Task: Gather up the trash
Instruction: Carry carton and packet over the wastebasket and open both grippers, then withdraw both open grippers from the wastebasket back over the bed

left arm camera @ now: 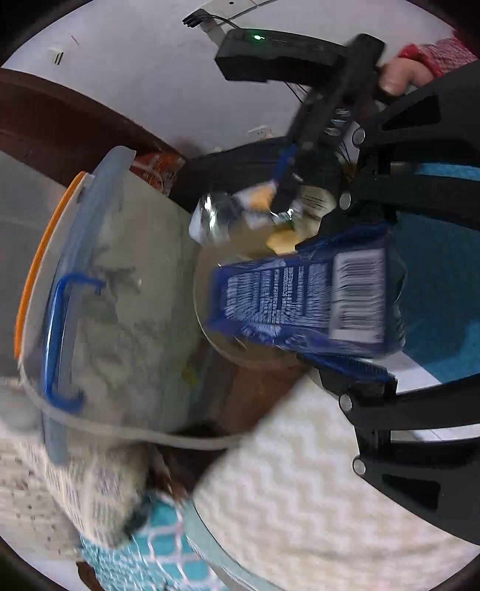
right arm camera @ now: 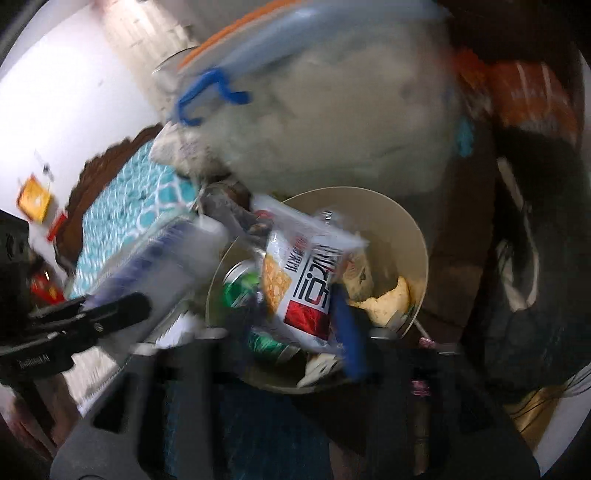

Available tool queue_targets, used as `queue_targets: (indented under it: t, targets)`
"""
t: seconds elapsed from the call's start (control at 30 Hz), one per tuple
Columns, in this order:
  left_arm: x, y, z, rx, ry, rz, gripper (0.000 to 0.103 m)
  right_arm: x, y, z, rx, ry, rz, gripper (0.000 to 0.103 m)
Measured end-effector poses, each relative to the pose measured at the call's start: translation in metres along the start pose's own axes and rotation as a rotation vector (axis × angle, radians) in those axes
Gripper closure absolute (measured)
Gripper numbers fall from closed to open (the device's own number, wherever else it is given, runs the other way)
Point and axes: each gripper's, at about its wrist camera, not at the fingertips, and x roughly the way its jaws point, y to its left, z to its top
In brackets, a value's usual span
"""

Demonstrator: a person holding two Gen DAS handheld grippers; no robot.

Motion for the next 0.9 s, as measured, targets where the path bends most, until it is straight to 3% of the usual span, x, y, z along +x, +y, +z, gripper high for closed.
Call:
queue_targets:
  t: [0.03,0.13,0.3,0.53,0.77,0.9]
  targets:
    - [0.008,-0.002,0.004,-0.003,0.014,-0.001,0.025,0.001,-0.004,0.001,0.022,-0.009,0.006,0.019]
    - [0.018,-0.001,0.009,-0.036,0.032,-0.002,0.025,-0.002,-0.013,0.002,0.054,-0.046,0.007,0.019]
    - [-0.021,0.020,-0.002,-0.094,-0.057,0.002,0.024,-0.031,-0.005,-0.010,0.066,-0.127,0.057,0.019]
    - [-0.077,0.047,-0.066,-0.141,-0.089,0.123,0.024,-0.054,0.032,-0.059,0.110,-0.110,0.152,0.019]
    - [-0.127,0.064,-0.138,-0.154,-0.124,0.320,0.023,-0.070,0.095,-0.119,0.051,-0.120,0.142,0.019]
    - [-0.160,0.076,-0.174,-0.198,-0.156,0.374,0.019,-0.076,0.124,-0.146,0.029,-0.125,0.129,0.015]
